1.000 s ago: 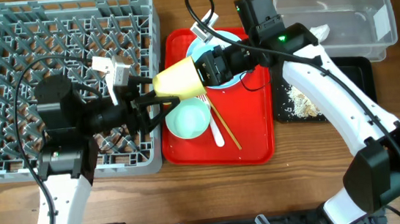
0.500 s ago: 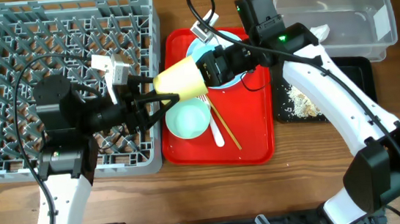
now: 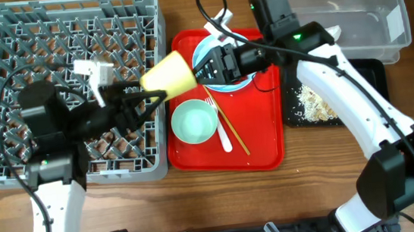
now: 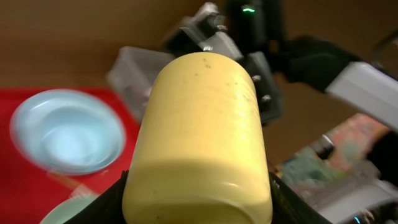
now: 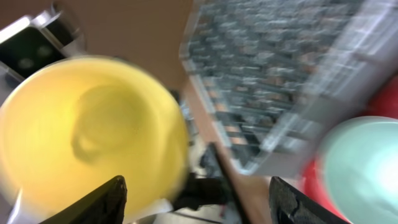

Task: Sort waste into correct bins and load items into the dishwasher rack
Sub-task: 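Carry the yellow cup left and set it in the dish rack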

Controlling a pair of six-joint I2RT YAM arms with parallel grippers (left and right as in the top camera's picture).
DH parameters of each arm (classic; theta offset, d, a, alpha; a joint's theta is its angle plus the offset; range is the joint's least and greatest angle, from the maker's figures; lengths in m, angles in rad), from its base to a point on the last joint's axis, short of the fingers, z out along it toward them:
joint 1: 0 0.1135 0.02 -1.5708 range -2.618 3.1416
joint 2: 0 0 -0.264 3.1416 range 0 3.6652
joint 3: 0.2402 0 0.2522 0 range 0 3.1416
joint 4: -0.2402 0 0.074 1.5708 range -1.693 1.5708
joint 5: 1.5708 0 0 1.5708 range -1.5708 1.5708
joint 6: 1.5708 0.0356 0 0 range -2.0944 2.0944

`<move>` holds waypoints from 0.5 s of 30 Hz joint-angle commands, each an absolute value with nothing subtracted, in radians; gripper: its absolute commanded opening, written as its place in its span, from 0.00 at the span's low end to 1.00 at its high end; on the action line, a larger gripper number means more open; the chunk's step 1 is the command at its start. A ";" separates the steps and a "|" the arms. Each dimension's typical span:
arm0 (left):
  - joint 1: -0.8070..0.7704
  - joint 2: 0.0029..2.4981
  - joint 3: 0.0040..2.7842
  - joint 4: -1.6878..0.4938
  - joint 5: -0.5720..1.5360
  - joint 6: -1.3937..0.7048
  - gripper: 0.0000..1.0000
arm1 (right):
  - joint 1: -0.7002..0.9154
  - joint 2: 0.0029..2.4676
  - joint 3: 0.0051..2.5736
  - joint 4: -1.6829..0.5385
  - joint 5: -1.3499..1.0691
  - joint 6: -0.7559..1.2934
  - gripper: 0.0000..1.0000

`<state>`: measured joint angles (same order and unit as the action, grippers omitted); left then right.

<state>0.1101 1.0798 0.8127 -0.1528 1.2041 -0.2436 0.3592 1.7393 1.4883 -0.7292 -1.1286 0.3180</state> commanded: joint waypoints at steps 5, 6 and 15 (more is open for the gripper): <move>0.195 1.063 0.826 -0.521 0.677 -0.057 0.45 | 0.261 1.718 1.502 -0.986 -0.570 0.201 0.73; 0.202 1.055 0.853 -0.599 0.604 -0.060 0.39 | 0.245 1.699 1.505 -1.026 -0.520 0.181 0.73; 0.208 1.060 1.060 -1.036 0.096 -0.060 0.38 | 0.154 1.534 1.507 -1.116 -0.381 0.130 0.78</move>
<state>0.1997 1.0607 1.0443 -0.9924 0.2810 -0.0788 0.1574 1.5501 1.4895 -1.1149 -0.4168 0.1543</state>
